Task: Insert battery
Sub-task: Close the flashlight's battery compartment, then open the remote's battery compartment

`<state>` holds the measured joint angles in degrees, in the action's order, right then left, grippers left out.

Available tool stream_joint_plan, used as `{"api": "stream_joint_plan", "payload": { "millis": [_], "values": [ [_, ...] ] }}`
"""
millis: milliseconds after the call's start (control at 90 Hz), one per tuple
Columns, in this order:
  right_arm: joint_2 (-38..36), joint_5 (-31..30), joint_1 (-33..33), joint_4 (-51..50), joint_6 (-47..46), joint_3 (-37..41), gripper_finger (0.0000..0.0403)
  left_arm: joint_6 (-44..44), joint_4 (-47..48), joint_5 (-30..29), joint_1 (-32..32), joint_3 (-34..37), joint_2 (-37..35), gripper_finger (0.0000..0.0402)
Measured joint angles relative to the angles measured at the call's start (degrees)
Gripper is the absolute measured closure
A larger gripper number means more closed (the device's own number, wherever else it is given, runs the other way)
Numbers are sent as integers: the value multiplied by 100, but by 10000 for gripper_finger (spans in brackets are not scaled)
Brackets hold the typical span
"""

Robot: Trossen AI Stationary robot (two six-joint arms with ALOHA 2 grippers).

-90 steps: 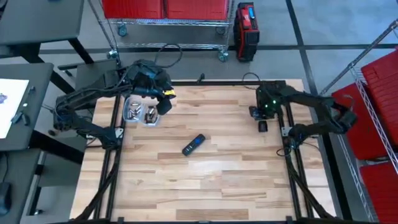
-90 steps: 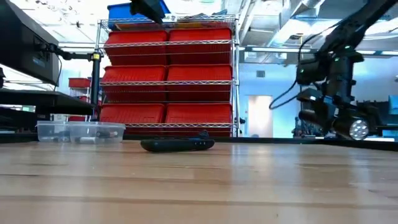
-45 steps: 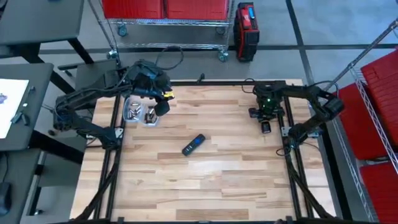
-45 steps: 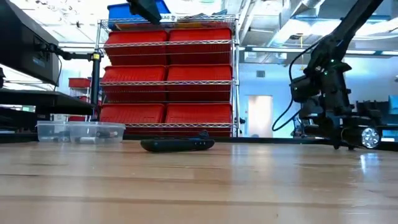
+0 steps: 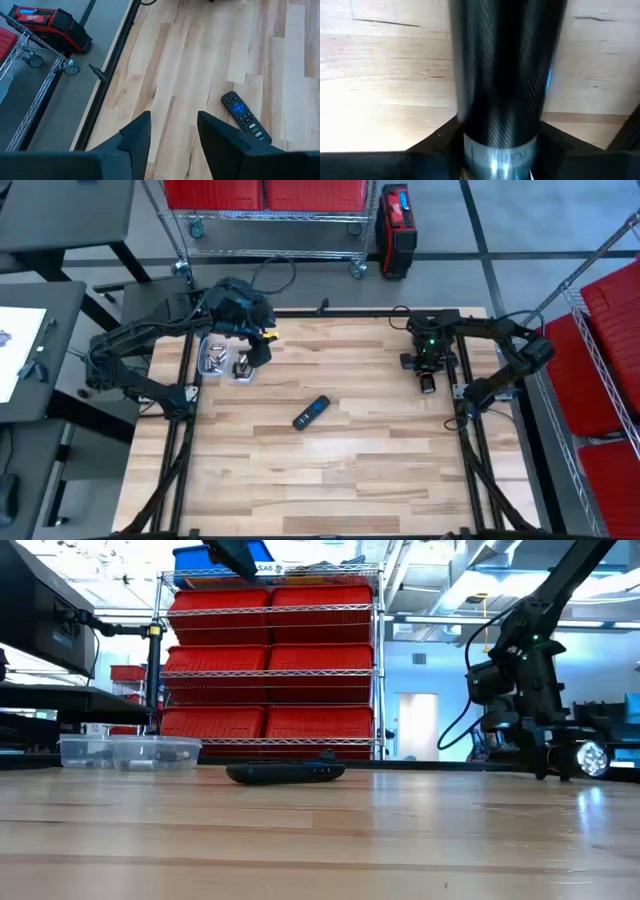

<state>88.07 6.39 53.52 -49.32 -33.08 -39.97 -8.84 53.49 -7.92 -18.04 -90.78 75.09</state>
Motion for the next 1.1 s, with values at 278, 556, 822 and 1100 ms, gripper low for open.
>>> {"api": "stream_joint_plan", "payload": {
  "millis": [278, 556, 822, 1100],
  "values": [
    [0, 0, 17, 3, 42, 7, 262, 2, 0, 2, 0, 0, 0, 260],
    [-328, -31, 29, -175, 96, 33, 167, 2, 15, 2, 0, 0, 0, 260],
    [-1056, 155, 31, -876, 145, -201, 150, 2, 17, 2, 2, 0, 0, 260],
    [-1719, 190, 27, -1180, 120, -651, 149, 2, 18, 2, 2, 0, 0, 260]
  ]
}}
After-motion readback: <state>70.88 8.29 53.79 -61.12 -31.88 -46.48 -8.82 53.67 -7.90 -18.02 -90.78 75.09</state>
